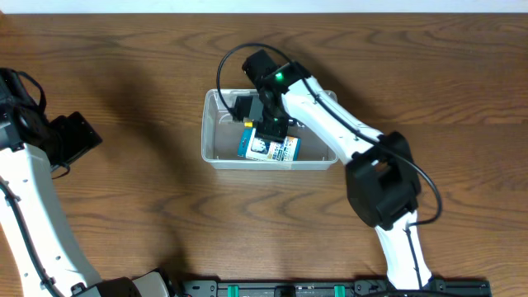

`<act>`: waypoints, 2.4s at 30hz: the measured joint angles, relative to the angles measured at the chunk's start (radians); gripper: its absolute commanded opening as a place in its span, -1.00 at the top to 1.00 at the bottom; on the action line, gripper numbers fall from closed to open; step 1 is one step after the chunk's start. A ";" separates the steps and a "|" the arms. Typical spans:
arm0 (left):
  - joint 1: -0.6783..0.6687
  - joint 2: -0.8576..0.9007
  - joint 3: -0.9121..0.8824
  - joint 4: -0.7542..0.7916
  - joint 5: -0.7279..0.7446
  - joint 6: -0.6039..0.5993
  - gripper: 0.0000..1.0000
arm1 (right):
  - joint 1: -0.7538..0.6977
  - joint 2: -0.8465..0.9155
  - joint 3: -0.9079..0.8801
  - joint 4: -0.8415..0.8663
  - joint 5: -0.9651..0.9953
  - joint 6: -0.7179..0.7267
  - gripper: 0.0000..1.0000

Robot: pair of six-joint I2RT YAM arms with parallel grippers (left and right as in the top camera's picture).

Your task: Pack container

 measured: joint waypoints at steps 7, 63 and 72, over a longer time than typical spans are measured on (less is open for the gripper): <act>-0.161 0.000 0.000 0.061 0.066 0.127 -0.96 | -0.139 -0.230 0.018 0.248 0.050 0.179 -0.98; -0.467 -1.169 -0.970 0.687 -0.003 0.418 -0.96 | -0.692 -1.715 -1.317 0.341 0.026 0.524 -0.99; -0.467 -1.168 -0.971 0.634 -0.003 0.418 -0.96 | -0.692 -1.715 -1.321 0.200 0.026 0.524 -0.99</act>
